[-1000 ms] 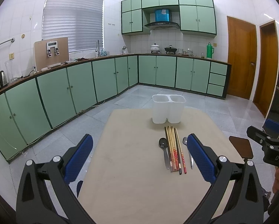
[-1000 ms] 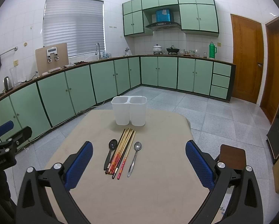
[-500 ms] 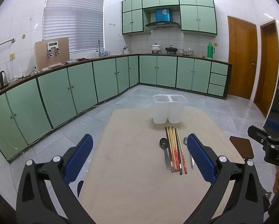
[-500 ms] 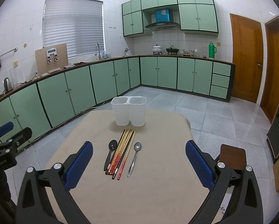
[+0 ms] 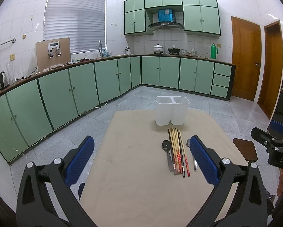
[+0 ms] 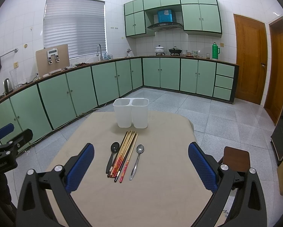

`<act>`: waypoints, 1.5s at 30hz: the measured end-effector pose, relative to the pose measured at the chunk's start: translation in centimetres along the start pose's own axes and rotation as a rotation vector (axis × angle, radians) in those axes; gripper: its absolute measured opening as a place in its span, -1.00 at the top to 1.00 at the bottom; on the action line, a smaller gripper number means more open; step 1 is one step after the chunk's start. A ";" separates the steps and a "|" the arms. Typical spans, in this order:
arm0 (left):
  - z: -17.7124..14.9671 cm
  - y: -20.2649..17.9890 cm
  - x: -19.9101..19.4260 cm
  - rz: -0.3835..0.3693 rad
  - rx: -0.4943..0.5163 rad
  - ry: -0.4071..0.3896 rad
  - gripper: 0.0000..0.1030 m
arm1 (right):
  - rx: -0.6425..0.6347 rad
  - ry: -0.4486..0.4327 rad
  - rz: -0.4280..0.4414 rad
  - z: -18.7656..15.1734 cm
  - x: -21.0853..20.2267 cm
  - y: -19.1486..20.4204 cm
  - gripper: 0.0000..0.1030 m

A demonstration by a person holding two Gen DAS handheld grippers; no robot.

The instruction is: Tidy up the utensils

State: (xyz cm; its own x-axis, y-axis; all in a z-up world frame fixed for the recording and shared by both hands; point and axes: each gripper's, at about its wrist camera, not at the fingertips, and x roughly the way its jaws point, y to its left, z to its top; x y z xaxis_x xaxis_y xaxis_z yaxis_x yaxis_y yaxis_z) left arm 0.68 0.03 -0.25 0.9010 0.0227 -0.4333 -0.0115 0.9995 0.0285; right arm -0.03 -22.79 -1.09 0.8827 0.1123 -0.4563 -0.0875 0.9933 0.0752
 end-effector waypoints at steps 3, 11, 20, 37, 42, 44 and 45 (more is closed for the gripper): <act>0.0 0.0 0.0 0.001 0.000 -0.001 -0.90 | 0.002 -0.001 -0.002 0.3 -0.1 -0.2 -0.88; 0.0 0.1 0.0 0.001 0.001 0.001 -0.90 | 0.004 -0.002 -0.002 0.4 -0.1 -0.3 -0.88; 0.0 0.4 0.2 0.007 0.000 0.004 -0.90 | 0.007 0.000 -0.006 0.6 0.2 0.0 -0.88; 0.1 0.7 4.7 0.025 0.012 0.062 -0.90 | 0.012 0.048 -0.024 0.5 3.6 -0.3 -0.88; 0.0 0.7 8.8 0.039 0.041 0.110 -0.90 | 0.001 0.100 -0.036 0.4 7.6 -1.0 -0.88; -0.3 0.8 11.3 0.052 0.050 0.150 -0.90 | 0.001 0.134 -0.034 0.3 9.9 -1.3 -0.88; -0.5 0.9 12.3 0.051 0.053 0.171 -0.90 | 0.004 0.151 -0.029 0.3 11.1 -1.3 -0.88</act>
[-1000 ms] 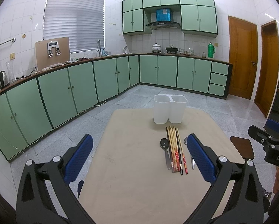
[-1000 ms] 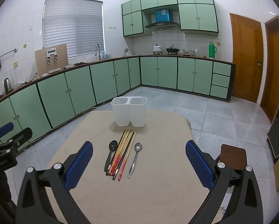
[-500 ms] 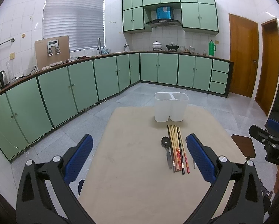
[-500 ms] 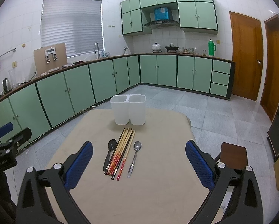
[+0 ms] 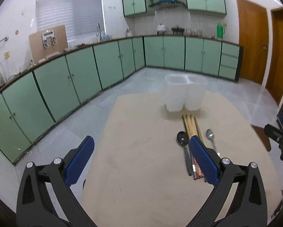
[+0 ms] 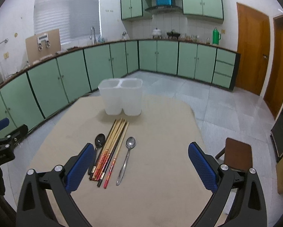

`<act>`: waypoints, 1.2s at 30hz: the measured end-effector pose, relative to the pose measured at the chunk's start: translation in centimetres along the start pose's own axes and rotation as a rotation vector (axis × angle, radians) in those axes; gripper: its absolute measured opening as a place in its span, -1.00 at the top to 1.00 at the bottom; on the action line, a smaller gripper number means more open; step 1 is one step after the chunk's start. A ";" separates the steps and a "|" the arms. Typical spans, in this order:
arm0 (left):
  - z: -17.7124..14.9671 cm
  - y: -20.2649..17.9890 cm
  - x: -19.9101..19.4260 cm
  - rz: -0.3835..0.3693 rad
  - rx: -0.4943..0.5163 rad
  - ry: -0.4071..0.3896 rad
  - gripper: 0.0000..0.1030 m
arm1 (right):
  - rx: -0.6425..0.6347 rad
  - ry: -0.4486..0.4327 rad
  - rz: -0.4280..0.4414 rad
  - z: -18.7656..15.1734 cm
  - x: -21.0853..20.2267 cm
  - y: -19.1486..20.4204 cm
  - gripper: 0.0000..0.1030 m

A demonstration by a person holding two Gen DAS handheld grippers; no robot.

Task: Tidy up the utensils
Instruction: 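Grasp the silver spoon with the right tool while the left tool approaches the black spoon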

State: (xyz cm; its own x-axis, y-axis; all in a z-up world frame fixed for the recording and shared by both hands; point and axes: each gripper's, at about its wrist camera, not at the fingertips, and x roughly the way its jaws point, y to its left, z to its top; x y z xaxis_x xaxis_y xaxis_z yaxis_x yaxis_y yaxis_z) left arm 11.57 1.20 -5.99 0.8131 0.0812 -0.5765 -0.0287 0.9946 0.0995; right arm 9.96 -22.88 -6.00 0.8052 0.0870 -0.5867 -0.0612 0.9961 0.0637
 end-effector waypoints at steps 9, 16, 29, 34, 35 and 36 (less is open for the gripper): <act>-0.5 -1.6 9.4 -0.030 0.043 0.176 -0.90 | 0.025 0.180 0.011 0.3 11.7 0.0 -0.52; -0.8 -2.9 14.0 -0.056 0.046 0.252 -0.90 | 0.046 0.306 0.030 -0.8 18.2 0.4 -0.21; -1.4 -4.0 17.0 -0.120 0.046 0.304 -0.90 | 0.010 0.354 0.026 -1.6 21.1 1.2 0.33; -1.8 -4.7 17.3 -0.157 0.051 0.314 -0.90 | -0.016 0.342 0.042 -2.0 20.7 1.3 0.44; -1.8 -5.0 17.4 -0.162 0.057 0.315 -0.90 | -0.018 0.342 0.046 -2.1 20.6 1.2 0.45; -1.9 -5.2 17.4 -0.166 0.064 0.317 -0.90 | -0.018 0.342 0.051 -2.1 20.7 1.2 0.45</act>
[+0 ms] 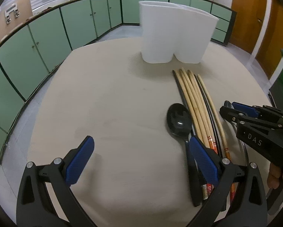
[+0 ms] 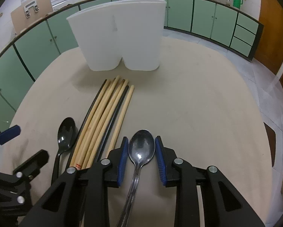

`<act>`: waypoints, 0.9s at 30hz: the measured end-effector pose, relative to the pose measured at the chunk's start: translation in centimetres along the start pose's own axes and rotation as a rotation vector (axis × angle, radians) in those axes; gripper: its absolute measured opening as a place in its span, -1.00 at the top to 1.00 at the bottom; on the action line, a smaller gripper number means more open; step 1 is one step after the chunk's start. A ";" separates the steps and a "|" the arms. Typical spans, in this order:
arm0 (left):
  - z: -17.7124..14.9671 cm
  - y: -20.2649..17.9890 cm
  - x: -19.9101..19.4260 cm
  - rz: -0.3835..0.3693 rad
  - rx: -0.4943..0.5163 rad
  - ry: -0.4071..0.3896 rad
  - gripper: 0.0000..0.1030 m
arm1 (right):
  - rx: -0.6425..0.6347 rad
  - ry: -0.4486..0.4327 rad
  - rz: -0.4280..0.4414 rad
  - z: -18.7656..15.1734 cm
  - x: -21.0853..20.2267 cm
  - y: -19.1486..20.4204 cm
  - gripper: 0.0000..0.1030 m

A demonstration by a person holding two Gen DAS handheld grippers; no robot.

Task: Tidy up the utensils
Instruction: 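Grasp the silver spoon with the right tool while the left tool approaches the black spoon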

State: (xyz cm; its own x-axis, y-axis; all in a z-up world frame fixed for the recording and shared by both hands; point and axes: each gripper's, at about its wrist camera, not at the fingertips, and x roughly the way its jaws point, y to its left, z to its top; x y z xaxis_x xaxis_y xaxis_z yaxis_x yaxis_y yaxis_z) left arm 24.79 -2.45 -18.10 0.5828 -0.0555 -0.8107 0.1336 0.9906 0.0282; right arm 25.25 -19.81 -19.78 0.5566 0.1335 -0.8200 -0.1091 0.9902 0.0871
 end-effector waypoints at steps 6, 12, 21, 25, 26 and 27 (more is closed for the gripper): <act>0.0 -0.9 1.3 0.016 0.030 0.029 -0.90 | 0.000 0.005 0.014 -0.1 -0.2 -0.1 0.45; -0.1 -0.8 2.8 0.011 0.011 0.062 -0.90 | -0.006 0.002 0.011 0.2 -0.1 0.0 0.45; -0.3 0.9 2.3 0.049 -0.009 0.057 -0.89 | -0.034 -0.013 -0.004 -0.1 0.0 0.7 0.44; 0.7 0.0 1.9 0.013 0.008 0.036 -0.89 | -0.014 -0.003 0.022 -0.2 -0.3 0.7 0.10; 1.0 -0.2 1.8 0.004 0.010 0.032 -0.89 | -0.006 0.000 0.021 -0.2 -0.4 0.5 0.06; 1.3 -0.4 1.9 -0.001 0.014 0.029 -0.89 | 0.004 0.004 0.021 -0.2 -0.4 0.3 0.05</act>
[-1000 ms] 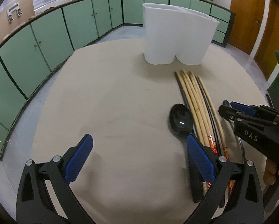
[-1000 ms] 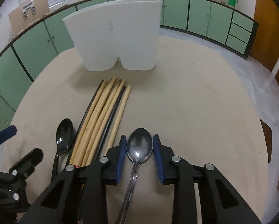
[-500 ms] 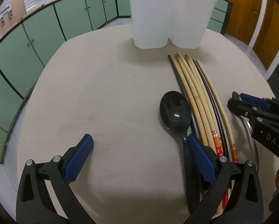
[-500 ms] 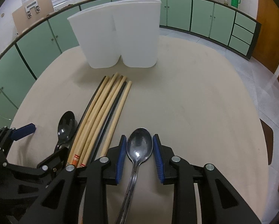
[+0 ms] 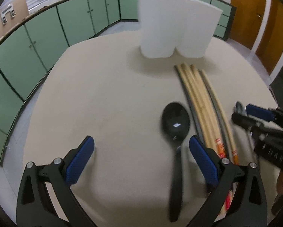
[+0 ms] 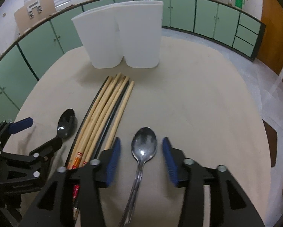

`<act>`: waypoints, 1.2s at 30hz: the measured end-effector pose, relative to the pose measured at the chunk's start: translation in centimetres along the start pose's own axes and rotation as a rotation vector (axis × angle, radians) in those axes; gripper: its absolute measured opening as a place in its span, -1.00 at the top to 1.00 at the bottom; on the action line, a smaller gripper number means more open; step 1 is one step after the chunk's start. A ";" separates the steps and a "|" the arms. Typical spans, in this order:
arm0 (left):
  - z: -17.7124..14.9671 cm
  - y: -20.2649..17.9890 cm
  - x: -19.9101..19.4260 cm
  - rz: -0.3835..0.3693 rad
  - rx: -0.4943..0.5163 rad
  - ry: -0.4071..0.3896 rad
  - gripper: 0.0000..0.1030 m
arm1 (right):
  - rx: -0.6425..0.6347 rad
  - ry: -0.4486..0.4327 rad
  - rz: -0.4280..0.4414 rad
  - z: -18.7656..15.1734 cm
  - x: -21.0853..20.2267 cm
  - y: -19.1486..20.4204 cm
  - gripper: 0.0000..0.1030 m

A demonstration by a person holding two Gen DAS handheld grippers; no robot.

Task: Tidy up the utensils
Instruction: 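Grasp the silver spoon with the right tool while the left tool approaches the black spoon, then close the left tool on the black spoon's handle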

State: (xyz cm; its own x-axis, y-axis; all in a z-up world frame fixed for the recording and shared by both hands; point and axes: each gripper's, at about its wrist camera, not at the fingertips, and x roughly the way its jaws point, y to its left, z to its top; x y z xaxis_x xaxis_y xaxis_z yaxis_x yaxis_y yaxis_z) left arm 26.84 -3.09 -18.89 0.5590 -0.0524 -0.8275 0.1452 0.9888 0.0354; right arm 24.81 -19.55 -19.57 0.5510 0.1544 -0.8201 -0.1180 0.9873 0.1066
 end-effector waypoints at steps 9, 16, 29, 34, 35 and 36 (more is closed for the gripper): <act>2.4 -0.3 2.2 -0.006 0.010 0.022 -0.89 | 0.002 0.018 -0.012 0.7 1.0 0.0 0.22; 2.4 0.0 2.4 -0.045 0.011 0.033 -0.22 | -0.007 0.022 -0.021 0.8 0.9 -0.3 0.45; 1.2 0.0 -0.1 -0.197 -0.029 -0.055 0.88 | -0.006 -0.045 -0.025 -0.2 -1.2 -1.2 0.45; 1.1 0.0 0.2 -0.201 -0.027 -0.032 0.71 | 0.005 -0.033 -0.024 -0.3 -1.0 -1.0 0.45; 1.1 0.1 0.1 -0.199 -0.030 -0.029 0.33 | 0.005 -0.032 -0.024 -0.3 -1.0 -1.0 0.45; 1.1 0.1 -0.1 -0.195 -0.033 -0.032 0.13 | 0.005 -0.030 -0.023 -0.2 -0.9 -1.1 0.45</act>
State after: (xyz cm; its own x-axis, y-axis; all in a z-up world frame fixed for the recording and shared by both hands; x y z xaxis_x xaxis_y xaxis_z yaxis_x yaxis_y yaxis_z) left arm 27.67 -3.13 -18.23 0.5482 -0.2474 -0.7989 0.2270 0.9634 -0.1426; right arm 24.27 -20.74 -19.06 0.5783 0.1325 -0.8050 -0.1007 0.9908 0.0907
